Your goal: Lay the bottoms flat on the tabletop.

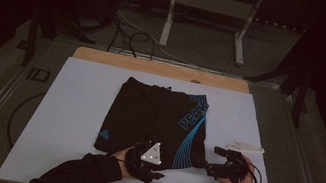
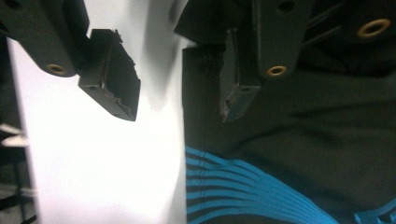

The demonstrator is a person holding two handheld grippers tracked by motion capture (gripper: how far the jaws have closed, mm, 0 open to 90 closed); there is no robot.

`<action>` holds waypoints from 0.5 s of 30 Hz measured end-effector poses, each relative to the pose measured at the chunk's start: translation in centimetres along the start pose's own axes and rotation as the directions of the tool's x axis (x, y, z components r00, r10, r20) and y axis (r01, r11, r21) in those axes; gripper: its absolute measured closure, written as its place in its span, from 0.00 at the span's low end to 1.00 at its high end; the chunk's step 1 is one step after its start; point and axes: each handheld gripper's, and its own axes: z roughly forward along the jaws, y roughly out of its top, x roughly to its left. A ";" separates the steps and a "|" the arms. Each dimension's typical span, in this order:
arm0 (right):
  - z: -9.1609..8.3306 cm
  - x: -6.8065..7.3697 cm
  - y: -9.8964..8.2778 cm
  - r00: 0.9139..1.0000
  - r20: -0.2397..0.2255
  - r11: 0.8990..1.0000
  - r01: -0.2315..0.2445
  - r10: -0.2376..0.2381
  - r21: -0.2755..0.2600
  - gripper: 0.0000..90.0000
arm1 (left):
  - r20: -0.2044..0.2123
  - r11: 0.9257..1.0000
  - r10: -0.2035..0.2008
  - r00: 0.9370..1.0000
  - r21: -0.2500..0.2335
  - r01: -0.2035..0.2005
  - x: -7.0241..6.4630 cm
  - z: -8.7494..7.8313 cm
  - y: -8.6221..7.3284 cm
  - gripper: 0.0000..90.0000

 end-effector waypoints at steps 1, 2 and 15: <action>-0.1 0.2 -0.5 1.000 0.018 1.000 0.002 -0.003 0.010 0.11 | -0.013 1.000 0.006 1.000 0.009 -0.006 0.0 0.1 -0.1 0.58; -0.1 0.4 -0.9 0.999 0.037 0.999 0.015 -0.016 0.030 0.11 | -0.027 1.000 0.016 1.000 0.022 -0.015 0.1 0.2 -0.2 0.60; 1.5 0.9 -2.5 0.974 0.164 0.974 0.127 -0.158 0.185 0.84 | -0.060 1.000 0.022 0.998 0.019 -0.021 0.3 0.3 -0.1 0.92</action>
